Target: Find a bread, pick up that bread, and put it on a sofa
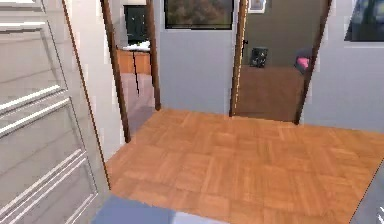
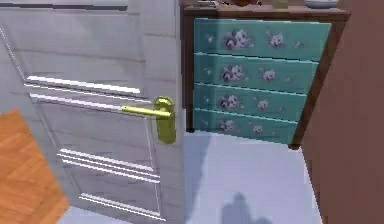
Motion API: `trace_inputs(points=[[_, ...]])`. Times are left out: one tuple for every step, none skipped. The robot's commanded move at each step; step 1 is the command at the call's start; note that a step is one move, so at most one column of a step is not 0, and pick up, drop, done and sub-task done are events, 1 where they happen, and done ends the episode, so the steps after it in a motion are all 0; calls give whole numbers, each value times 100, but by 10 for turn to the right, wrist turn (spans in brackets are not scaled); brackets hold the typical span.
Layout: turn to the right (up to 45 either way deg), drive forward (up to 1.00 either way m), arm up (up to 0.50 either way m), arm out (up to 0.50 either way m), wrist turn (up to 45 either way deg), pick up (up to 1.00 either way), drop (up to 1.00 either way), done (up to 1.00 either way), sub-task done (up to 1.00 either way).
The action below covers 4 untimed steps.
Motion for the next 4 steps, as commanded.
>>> trace_inputs(points=[[0,100,0,0,0,0,0,0,0],[60,0,0,0,0,0,0,0,0],[0,35,0,0,0,0,0,0,0],[-270,0,0,0,0,0,0,0,0]])
